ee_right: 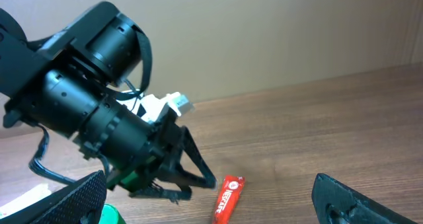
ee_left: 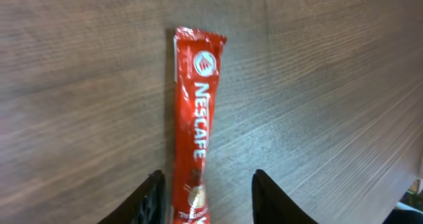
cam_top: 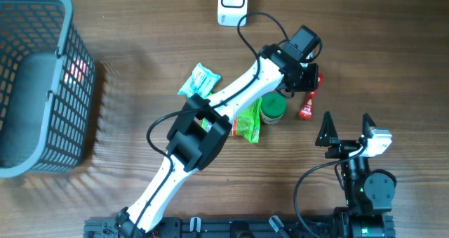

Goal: Scan the item barcode
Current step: 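Place the red Nescafe stick right of the jar and release, then reach the left gripper into the basket and grasp the red-white box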

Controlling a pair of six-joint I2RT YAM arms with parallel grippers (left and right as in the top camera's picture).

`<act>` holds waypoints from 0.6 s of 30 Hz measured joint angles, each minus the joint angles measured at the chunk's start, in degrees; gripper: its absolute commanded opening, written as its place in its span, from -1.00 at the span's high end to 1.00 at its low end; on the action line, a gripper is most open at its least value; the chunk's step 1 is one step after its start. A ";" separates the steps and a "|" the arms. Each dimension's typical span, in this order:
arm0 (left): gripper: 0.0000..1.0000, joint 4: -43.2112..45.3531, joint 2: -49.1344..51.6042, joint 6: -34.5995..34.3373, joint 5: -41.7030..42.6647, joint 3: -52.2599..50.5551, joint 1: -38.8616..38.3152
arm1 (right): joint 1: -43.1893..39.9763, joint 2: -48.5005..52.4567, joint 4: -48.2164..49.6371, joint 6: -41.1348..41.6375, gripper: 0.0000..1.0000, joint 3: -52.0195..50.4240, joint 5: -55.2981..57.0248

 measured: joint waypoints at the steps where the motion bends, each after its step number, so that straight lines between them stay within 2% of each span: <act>1: 0.17 -0.04 -0.63 0.87 -0.20 0.00 0.74 | 0.00 0.00 0.00 0.00 -0.99 0.00 0.00; 3: 0.17 -0.61 -4.17 2.38 -1.25 0.07 3.39 | 0.00 0.00 0.00 0.00 -1.00 0.00 0.00; 7: 0.14 -6.14 -19.96 7.69 -5.03 1.79 13.53 | 0.00 -0.02 0.00 0.00 -1.00 0.00 0.00; 9: 0.16 -14.47 -28.81 10.47 -9.53 2.51 18.47 | 0.00 0.02 0.07 0.02 -1.00 0.00 0.02; 12: 0.34 -26.91 -42.99 12.61 -17.31 3.04 24.59 | 0.00 0.07 0.02 0.00 -1.00 0.00 0.00; 14: 0.34 -32.37 -49.16 13.00 -19.61 3.19 27.50 | 0.00 0.02 -0.02 0.00 -0.99 0.00 0.00; 15: 0.11 -36.57 -52.13 13.11 -21.55 3.19 29.57 | 0.00 0.04 0.00 0.00 -0.99 0.00 0.00; 17: -0.79 -40.04 -56.41 11.98 -26.10 3.19 35.63 | 0.00 0.04 0.00 0.00 -1.00 0.00 0.00; 18: -1.00 -40.35 -57.77 10.97 -29.59 3.19 37.79 | 0.00 0.04 0.00 0.00 -1.00 0.00 0.00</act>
